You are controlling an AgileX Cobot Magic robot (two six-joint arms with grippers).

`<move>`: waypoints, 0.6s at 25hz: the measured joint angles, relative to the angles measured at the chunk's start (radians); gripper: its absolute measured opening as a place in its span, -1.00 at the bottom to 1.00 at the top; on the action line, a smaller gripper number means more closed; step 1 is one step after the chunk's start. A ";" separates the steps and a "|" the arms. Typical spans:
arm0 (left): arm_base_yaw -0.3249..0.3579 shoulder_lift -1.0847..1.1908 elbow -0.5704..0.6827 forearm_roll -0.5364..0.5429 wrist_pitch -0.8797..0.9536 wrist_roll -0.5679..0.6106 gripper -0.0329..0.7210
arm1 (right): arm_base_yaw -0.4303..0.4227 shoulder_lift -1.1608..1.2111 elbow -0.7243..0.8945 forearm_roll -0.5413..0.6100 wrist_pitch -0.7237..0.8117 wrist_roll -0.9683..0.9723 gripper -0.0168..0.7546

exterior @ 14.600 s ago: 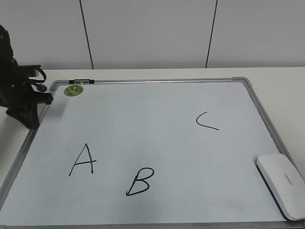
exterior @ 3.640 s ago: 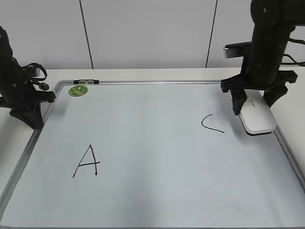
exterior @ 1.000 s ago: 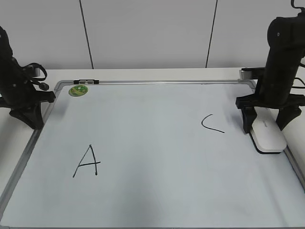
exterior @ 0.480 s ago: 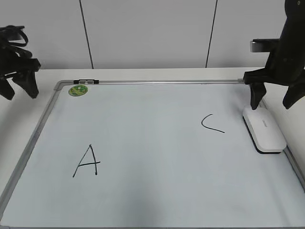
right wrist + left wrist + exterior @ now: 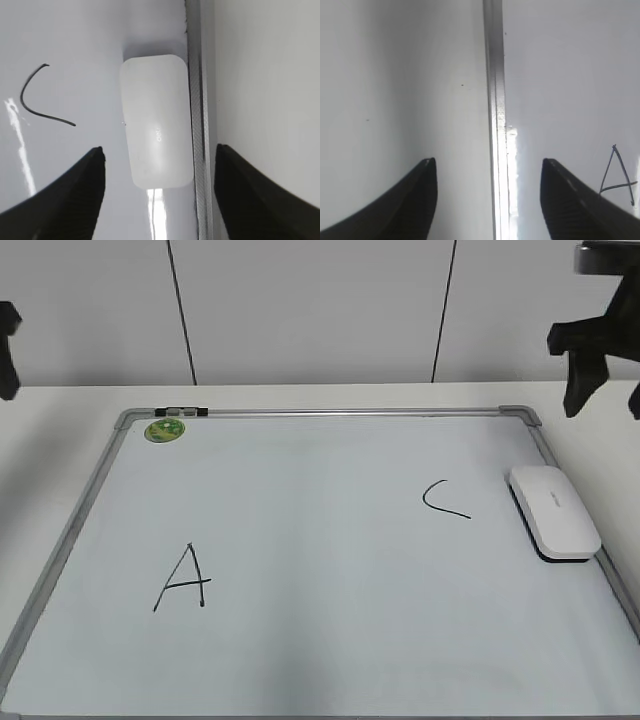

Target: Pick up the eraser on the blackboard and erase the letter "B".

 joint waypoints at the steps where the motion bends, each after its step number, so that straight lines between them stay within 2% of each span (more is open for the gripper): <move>1: 0.000 -0.045 0.026 0.011 -0.011 -0.004 0.35 | 0.005 -0.048 0.029 0.000 0.000 0.010 0.35; 4: 0.000 -0.191 0.143 0.024 -0.071 -0.010 0.34 | 0.032 -0.180 0.143 -0.022 -0.033 0.043 0.35; 9: 0.000 -0.467 0.431 0.027 -0.197 -0.012 0.34 | 0.109 -0.373 0.386 -0.076 -0.194 0.115 0.35; 15: -0.008 -0.830 0.728 0.087 -0.296 -0.012 0.34 | 0.185 -0.572 0.641 -0.118 -0.307 0.172 0.34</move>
